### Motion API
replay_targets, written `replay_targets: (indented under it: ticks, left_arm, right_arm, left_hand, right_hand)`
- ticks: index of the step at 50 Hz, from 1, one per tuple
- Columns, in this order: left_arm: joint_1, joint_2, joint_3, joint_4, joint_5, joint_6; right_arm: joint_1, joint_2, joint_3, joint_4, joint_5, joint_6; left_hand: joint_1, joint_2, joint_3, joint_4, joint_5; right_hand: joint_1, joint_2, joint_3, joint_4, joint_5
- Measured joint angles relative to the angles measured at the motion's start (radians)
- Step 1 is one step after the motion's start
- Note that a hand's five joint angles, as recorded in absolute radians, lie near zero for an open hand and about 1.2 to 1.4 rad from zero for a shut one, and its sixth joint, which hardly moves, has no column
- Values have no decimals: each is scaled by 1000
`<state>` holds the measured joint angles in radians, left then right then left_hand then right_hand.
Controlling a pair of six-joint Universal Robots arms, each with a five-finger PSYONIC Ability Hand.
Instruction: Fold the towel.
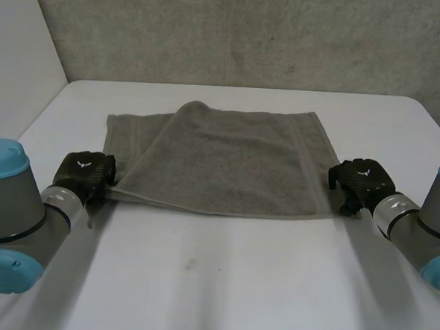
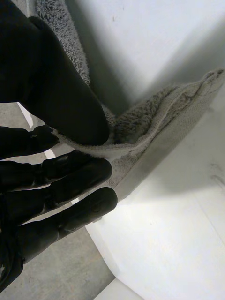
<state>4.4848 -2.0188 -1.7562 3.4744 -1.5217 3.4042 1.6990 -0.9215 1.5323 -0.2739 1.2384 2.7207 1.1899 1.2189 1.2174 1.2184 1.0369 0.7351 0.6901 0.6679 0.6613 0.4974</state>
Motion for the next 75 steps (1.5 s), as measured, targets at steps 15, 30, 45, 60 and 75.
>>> replay_targets:
  ticks: [15,30,45,60,75]
  left_arm:
    - [-2,-2,6,0,0,0]
    - [-3,-3,6,0,0,0]
    - [-2,-5,10,0,0,0]
    - [-2,-13,11,0,0,0]
    - [-3,-9,9,-1,0,0]
  right_arm:
    - [-11,29,-51,62,2,-5]
    - [-30,26,-127,218,-1,3]
    - [-23,123,-239,213,6,9]
    - [-21,91,-249,302,5,12]
    - [-23,97,-240,316,1,10]
  left_hand:
    - [0,0,0,0,0]
    - [0,0,0,0,0]
    - [0,0,0,0,0]
    - [0,0,0,0,0]
    - [0,0,0,0,0]
  right_hand:
    - [-158,-145,-139,-126,-132]
    - [-133,-149,-138,-132,-142]
    - [-71,-105,-79,-71,-98]
    - [-268,-241,-235,-233,-244]
    - [-263,-241,-234,-233,-248]
